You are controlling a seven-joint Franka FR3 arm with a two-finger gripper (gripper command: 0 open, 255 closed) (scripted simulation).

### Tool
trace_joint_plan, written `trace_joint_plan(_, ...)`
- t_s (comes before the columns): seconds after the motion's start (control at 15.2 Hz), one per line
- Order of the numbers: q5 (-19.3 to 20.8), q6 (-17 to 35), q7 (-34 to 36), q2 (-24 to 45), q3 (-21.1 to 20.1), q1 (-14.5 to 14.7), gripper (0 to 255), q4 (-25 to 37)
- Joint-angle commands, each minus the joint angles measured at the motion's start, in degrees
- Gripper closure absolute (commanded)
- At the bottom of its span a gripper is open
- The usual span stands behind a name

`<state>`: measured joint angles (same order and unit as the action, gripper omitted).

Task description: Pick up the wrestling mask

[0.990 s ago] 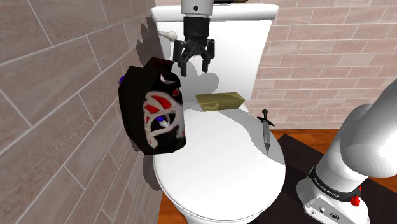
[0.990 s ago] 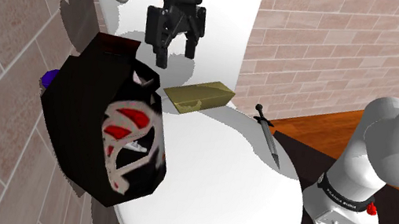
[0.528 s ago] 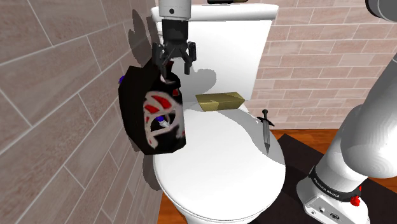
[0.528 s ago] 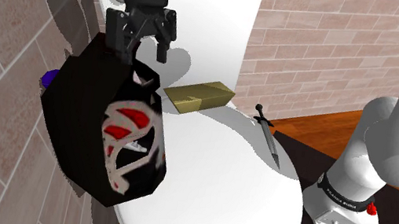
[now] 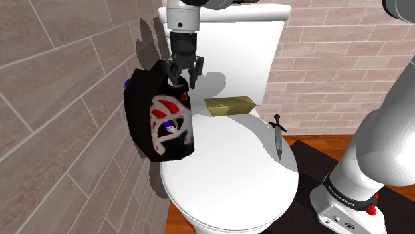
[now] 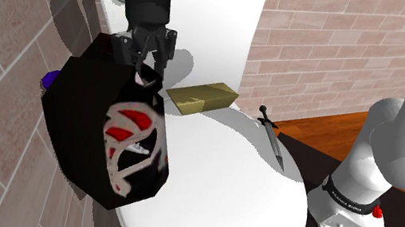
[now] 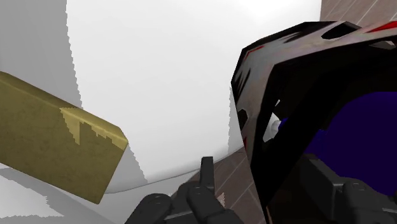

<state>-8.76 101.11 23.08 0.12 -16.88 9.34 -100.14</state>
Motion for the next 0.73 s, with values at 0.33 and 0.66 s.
trace_joint_plan(0.33, -0.01, 0.06, -0.04, -0.04, 0.01, -0.01, 255, -0.09)
trace_joint_plan(0.66, 0.06, -1.41, 0.19, 0.05, 0.02, -0.02, 255, 1.48)
